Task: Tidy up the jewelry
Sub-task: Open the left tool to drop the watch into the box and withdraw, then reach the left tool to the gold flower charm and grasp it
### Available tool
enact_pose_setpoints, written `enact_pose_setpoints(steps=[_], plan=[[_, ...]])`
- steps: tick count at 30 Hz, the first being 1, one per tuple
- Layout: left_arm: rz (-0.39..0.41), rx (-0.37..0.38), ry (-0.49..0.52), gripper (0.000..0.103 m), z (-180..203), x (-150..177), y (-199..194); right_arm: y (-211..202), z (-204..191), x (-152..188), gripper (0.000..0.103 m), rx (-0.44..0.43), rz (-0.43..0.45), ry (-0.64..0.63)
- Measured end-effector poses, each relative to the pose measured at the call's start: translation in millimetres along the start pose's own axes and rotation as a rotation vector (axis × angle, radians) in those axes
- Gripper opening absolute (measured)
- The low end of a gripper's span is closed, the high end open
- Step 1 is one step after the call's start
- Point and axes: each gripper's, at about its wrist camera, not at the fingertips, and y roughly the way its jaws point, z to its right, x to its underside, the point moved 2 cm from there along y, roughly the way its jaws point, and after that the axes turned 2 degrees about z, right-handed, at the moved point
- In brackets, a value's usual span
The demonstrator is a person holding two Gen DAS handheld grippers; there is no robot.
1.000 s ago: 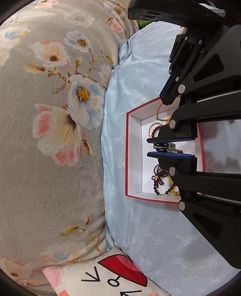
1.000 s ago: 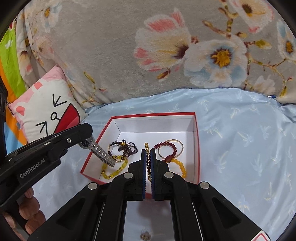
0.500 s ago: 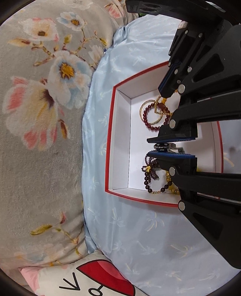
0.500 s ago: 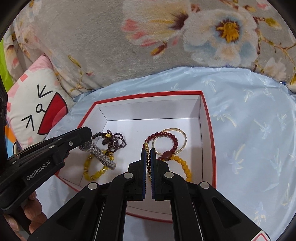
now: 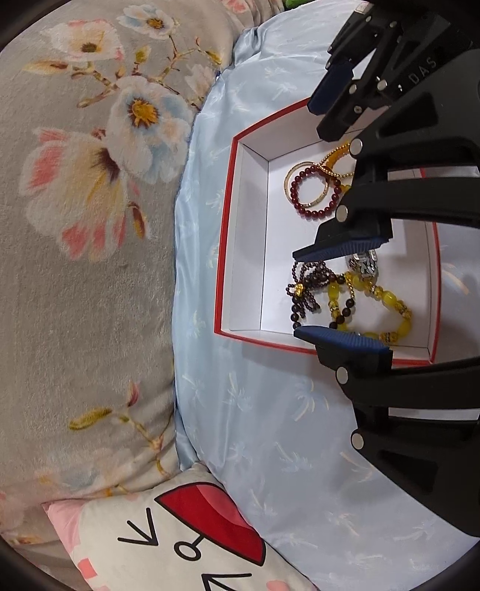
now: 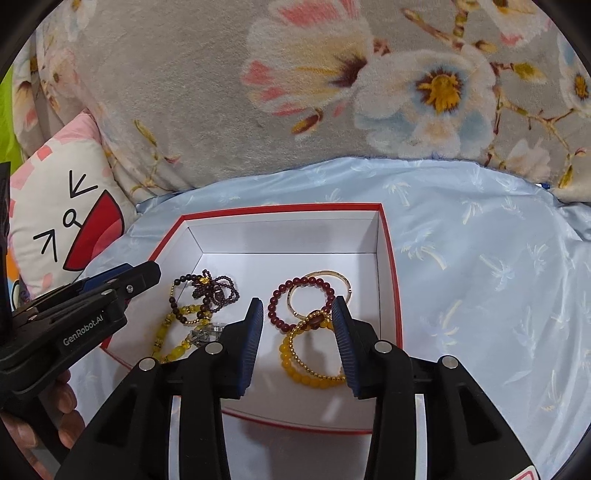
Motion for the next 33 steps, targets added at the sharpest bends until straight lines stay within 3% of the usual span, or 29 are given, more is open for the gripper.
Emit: enact_pose_setpoints(steps=[21,33], plan=[[0.006,0.015,0.019,0.034,6,35,-66,-73,-15,35,0.038,0.006,0.016,-0.013],[-0.038,0.014,0.011,0.035,0,82,-92,-110,-8,85,0.038,0.015,-0.02,0.007]])
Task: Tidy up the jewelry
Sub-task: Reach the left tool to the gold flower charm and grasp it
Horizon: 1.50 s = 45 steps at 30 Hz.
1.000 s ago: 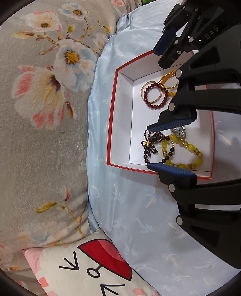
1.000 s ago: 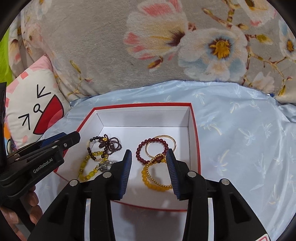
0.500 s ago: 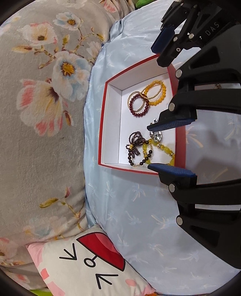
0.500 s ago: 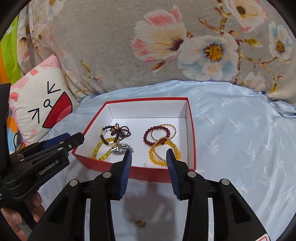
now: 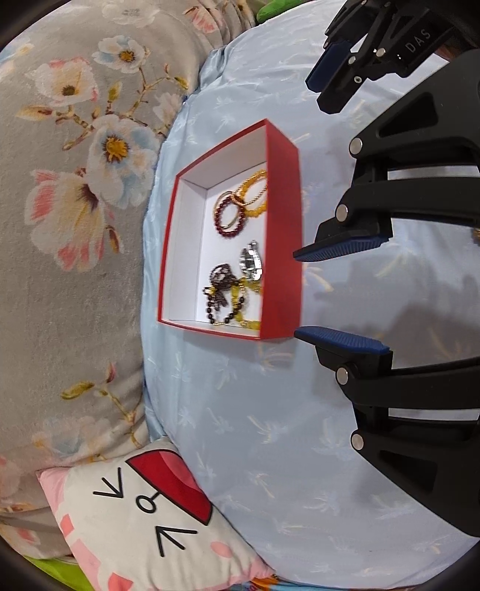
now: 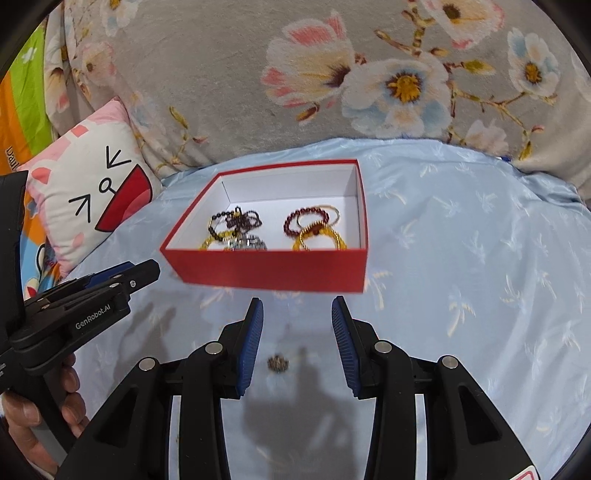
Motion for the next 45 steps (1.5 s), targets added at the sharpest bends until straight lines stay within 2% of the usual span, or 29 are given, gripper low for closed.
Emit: enact_pose_setpoints(steps=[7,9,12,17,23,26,34,40,45], plan=[[-0.042,0.006,0.027,0.038,6,46,-12,-10,8,36,0.038,0.007,-0.045,0.025],[-0.054,0.006,0.032,0.046,8,61,-15,-12,11,45,0.038,0.008,-0.056,0.034],[-0.063,0.009,0.038,0.047,12,83,-19,-16,14,58,0.038,0.004,-0.074,0.05],[-0.088,0.035,0.025,0.047,20,101,-25,-19,18,76,0.038,0.003,-0.096,0.068],[-0.097,0.057,0.041,0.057,28,124,-37,-25,19,96,0.038,0.008,-0.114,0.078],[-0.111,0.058,0.063,0.057,35,134,-37,-28,21,103,0.038,-0.008,-0.126,0.098],[-0.107,0.041,0.074,0.057,37,135,-38,-36,21,105,0.038,-0.007,-0.116,0.098],[-0.102,0.082,0.049,0.057,41,136,-50,-38,24,105,0.038,-0.007,-0.11,0.108],[-0.109,0.108,0.087,0.057,60,138,-49,-42,28,103,0.038,-0.006,-0.1,0.117]])
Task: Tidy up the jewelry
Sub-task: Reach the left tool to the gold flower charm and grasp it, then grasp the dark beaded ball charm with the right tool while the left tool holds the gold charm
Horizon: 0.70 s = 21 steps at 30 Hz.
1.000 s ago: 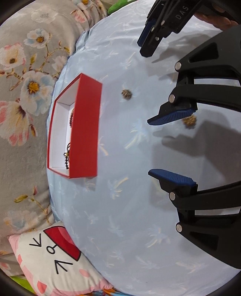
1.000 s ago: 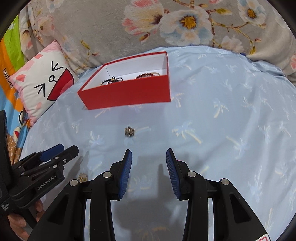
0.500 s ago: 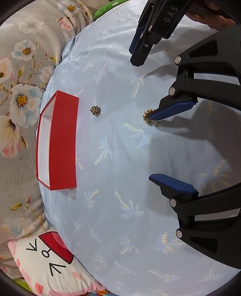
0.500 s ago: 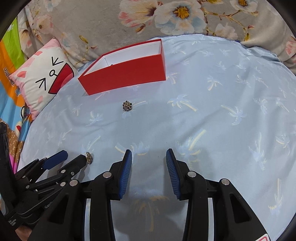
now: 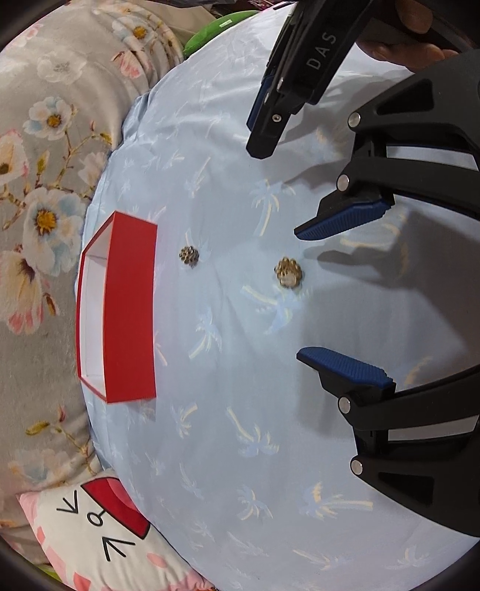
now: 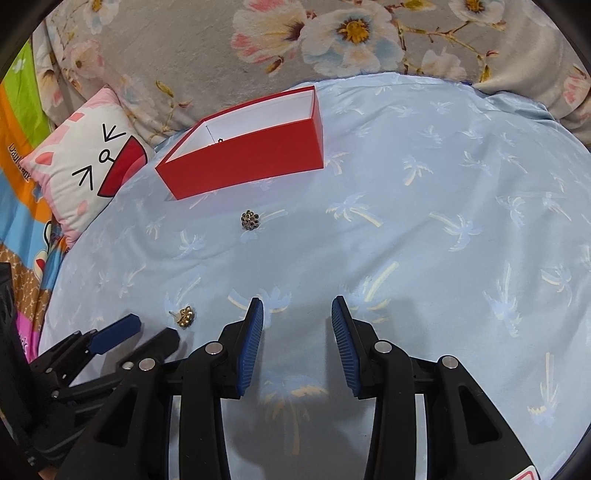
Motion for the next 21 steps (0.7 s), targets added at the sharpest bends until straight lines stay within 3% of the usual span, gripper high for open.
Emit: enact_pose_setpoints(steps=[5,11,21], plan=[[0.006,-0.017,0.004,0.051,5,-2,17,-1,0,1,0.038,0.0,0.0,-0.004],[0.01,-0.016,-0.028,0.017,-9,-10,20,0,-4,1,0.038,-0.007,-0.002,-0.017],[0.018,0.007,-0.085,0.017,-35,-16,19,13,-14,-9,0.038,-0.019,-0.011,-0.043]])
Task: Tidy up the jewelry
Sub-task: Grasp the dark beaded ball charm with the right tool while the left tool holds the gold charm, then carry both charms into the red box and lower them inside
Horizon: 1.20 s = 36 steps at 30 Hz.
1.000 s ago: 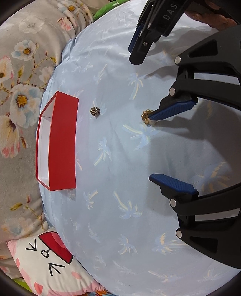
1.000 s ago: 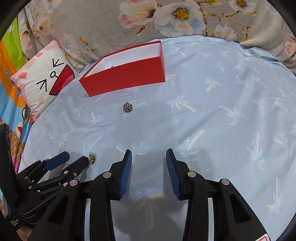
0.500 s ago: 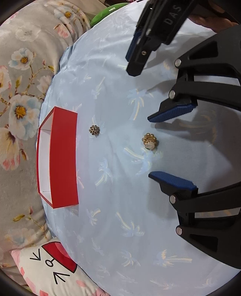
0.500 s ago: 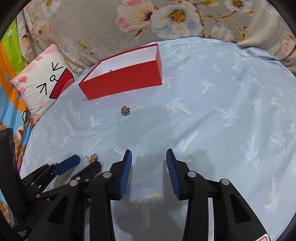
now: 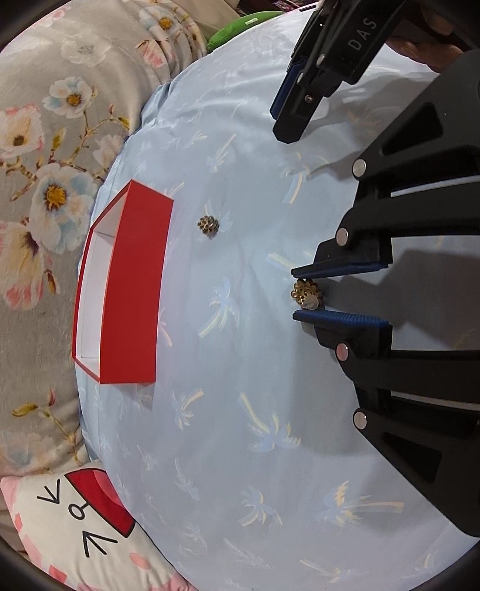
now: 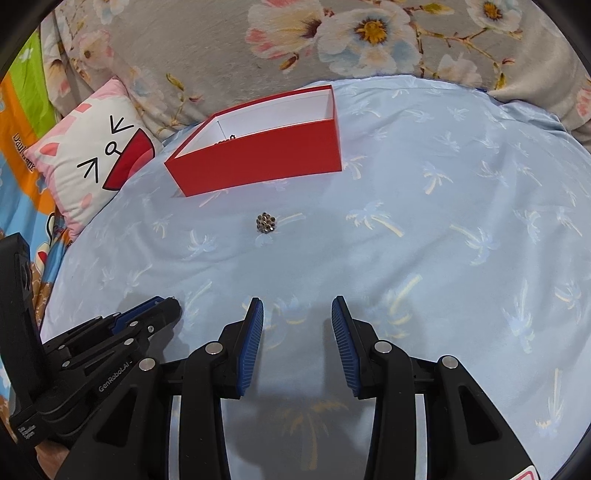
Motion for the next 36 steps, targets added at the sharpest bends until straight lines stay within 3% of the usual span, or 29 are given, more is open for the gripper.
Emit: enact_pose_setpoints(steps=[21,29,36], plan=[[0.016,-0.04,-0.061,0.017,-37,-28,20,78,-41,-52,0.035,0.003,-0.037,-0.069],[0.014,-0.049,-0.056,0.017,-37,-33,25,89,-44,-55,0.015,0.043,-0.045,-0.094],[0.013,-0.065,-0.048,0.017,-36,-37,29,88,-45,-53,0.015,0.055,-0.037,-0.109]])
